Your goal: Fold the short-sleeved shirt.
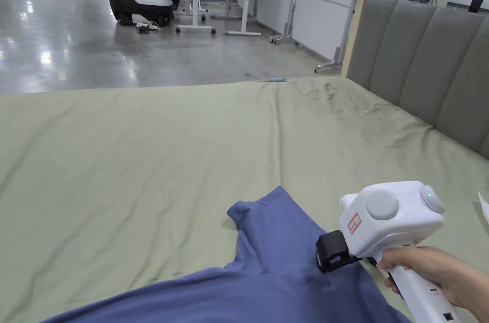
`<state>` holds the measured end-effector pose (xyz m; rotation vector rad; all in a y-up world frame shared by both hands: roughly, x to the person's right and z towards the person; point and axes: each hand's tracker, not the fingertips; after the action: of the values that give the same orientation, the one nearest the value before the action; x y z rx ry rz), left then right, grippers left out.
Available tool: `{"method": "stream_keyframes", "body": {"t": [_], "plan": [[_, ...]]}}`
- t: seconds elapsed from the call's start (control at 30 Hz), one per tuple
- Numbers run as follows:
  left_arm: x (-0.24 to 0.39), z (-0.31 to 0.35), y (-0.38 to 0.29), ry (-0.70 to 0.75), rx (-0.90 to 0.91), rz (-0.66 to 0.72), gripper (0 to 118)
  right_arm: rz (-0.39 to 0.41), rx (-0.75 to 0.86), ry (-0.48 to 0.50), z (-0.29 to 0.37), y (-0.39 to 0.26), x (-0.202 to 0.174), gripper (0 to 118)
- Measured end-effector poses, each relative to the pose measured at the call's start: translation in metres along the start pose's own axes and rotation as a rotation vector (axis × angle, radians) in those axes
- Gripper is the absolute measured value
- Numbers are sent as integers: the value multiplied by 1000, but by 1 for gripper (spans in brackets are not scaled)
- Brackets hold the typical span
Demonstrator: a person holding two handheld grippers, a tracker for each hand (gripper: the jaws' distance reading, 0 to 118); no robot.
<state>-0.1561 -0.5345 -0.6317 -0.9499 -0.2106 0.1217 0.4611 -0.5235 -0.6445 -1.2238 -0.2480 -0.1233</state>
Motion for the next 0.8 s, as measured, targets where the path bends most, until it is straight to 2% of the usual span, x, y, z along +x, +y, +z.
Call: {"method": "stream_keyframes", "body": {"t": [0.07,0.13,0.17,0.23,0.3,0.33,0.37,0.43,0.47,0.6,0.7,0.8], "plan": [[0,-1,0,4,1,-4,4,-5,-1,23,0,-1,4,97],[0,-1,0,4,3,-3,4,-48,14,40,5,-1,8,88],[0,-1,0,3,4,-2,4,-66,38,33,9,-2,8,73],[0,-1,0,5,6,-3,4,-81,96,71,20,-5,10,5],[3,-1,0,14,7,-11,4,-143,68,227,27,-5,12,4],[4,-1,0,21,7,-17,4,-120,39,245,30,-10,7,4],[5,-1,0,27,9,-22,4,-104,51,213,33,-12,2,4],[10,0,-1,47,14,-40,4,-22,74,107,42,-15,-9,4],[12,1,-1,57,14,-47,4,-16,92,103,47,-17,-12,4],[20,21,3,81,25,-52,4,-83,183,167,87,-31,0,4],[23,61,-4,55,104,-118,4,-55,279,156,130,-56,10,4],[22,113,-17,18,156,-102,4,-86,354,193,168,-93,19,4]]}}
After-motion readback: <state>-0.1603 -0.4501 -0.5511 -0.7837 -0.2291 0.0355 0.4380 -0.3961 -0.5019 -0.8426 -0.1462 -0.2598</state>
